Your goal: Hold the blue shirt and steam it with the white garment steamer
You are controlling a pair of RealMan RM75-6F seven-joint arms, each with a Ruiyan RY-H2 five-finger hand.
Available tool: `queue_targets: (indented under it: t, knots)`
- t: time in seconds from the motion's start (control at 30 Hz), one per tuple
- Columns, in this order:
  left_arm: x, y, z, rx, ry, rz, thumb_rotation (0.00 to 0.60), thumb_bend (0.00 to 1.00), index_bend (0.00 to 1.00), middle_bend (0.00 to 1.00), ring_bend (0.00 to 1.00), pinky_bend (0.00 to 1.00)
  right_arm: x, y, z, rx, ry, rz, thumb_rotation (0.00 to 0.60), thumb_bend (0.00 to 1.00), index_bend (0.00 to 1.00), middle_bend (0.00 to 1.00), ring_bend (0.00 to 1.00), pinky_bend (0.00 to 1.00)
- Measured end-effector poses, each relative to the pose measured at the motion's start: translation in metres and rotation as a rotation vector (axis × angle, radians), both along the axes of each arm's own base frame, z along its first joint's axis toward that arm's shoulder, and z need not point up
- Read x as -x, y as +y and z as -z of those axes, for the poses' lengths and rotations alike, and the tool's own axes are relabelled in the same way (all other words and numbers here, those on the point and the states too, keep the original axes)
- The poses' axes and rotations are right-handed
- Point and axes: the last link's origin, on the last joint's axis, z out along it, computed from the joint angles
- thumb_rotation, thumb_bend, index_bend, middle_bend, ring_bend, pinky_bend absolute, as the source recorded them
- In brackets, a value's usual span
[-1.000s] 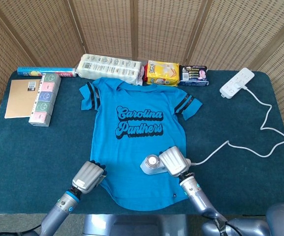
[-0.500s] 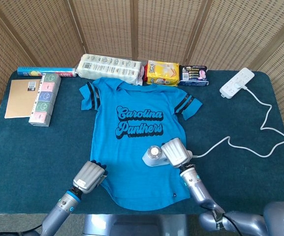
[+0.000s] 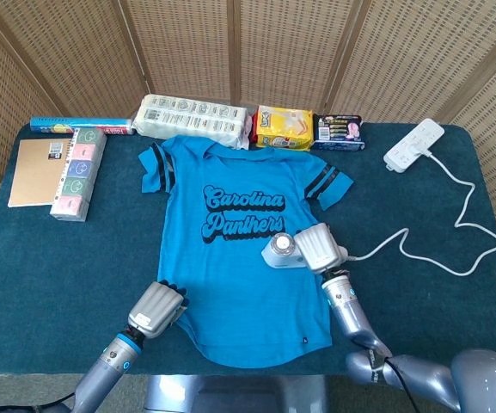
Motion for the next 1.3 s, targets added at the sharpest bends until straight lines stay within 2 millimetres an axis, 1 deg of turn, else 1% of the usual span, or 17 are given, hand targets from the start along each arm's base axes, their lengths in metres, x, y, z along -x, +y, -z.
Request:
queue_targets:
  t: [0.2,0.3,0.57,0.8,1.0,1.17,1.3]
  knots:
    - [0.001,0.001,0.0,-0.002,0.001,-0.004,0.6,0.44,0.81,0.71,0.57,0.49,0.006,-0.015,-0.004,0.035,0.03,0.008,0.6,0.35,0.69,0.75,0.81,0.8]
    - [0.0,0.001,0.001,0.0,0.0,-0.003,0.6,0.44,0.81,0.71,0.57,0.49,0.004,-0.014,-0.002,0.026,0.024,-0.001,0.6,0.35,0.69,0.75,0.81,0.8]
    - [-0.001,0.0,0.001,0.0,-0.002,0.0,0.6,0.44,0.81,0.71,0.57,0.49,-0.008,-0.001,0.008,-0.026,0.0,-0.043,0.6,0.35,0.69,0.75,0.81,0.8]
    - [0.0,0.0,-0.001,-0.002,-0.004,-0.001,0.6,0.44,0.81,0.71,0.57,0.49,-0.025,0.021,0.019,-0.098,-0.038,-0.09,0.6,0.35,0.69,0.75,0.81,0.8]
    - [0.0,-0.001,0.0,0.001,-0.006,0.0,0.6,0.44,0.81,0.71,0.57,0.49,-0.036,0.039,0.025,-0.146,-0.054,-0.125,0.6,0.35,0.69,0.75,0.81,0.8]
    - [0.001,-0.001,0.0,0.002,-0.006,0.0,0.6,0.44,0.81,0.71,0.57,0.49,-0.039,0.046,0.024,-0.164,-0.057,-0.137,0.6,0.35,0.69,0.75,0.81,0.8]
    - [0.001,-0.002,-0.001,0.002,-0.006,-0.001,0.6,0.44,0.81,0.71,0.57,0.49,-0.036,0.042,0.016,-0.14,-0.063,-0.123,0.6,0.35,0.69,0.75,0.81,0.8]
